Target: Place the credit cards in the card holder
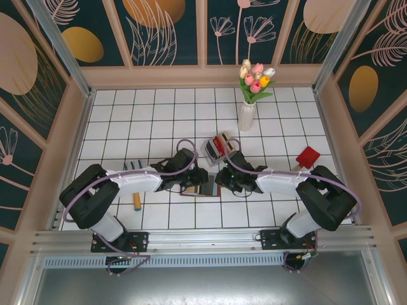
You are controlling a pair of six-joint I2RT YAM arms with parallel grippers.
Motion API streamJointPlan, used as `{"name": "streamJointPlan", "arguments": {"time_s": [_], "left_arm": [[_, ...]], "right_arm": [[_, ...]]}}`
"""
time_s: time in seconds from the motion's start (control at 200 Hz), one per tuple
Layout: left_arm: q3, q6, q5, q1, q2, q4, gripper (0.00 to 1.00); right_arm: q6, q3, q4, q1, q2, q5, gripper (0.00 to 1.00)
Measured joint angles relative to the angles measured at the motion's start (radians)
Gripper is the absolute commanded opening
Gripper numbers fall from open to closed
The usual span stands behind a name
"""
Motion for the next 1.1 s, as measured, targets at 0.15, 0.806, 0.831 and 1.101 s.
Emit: {"name": "streamJointPlan", "arguments": {"time_s": [0.15,0.806,0.831,1.101], "left_arm": [[0.013,0.004,-0.014,-0.011,0.029,-0.026,0.37],[0.037,0.012,-0.018,-0.024,0.047,-0.028,0.37],[0.037,0.013,-0.031,-0.025,0.040,-0.037,0.37],[0.032,0.019,-0.130,-0.026,-0.076,-0.092,0.39]], "right_arm": [[0.000,0.000,0.000,0.000,0.000,0.000,0.31],[0.002,0.013,-0.023,0.009,0.001,0.023,0.33],[0.002,0.017,-0.030,0.010,0.000,0.026,0.33],[-0.024,0.082,-0.150,0.011,-0.042,0.102,0.39]]}}
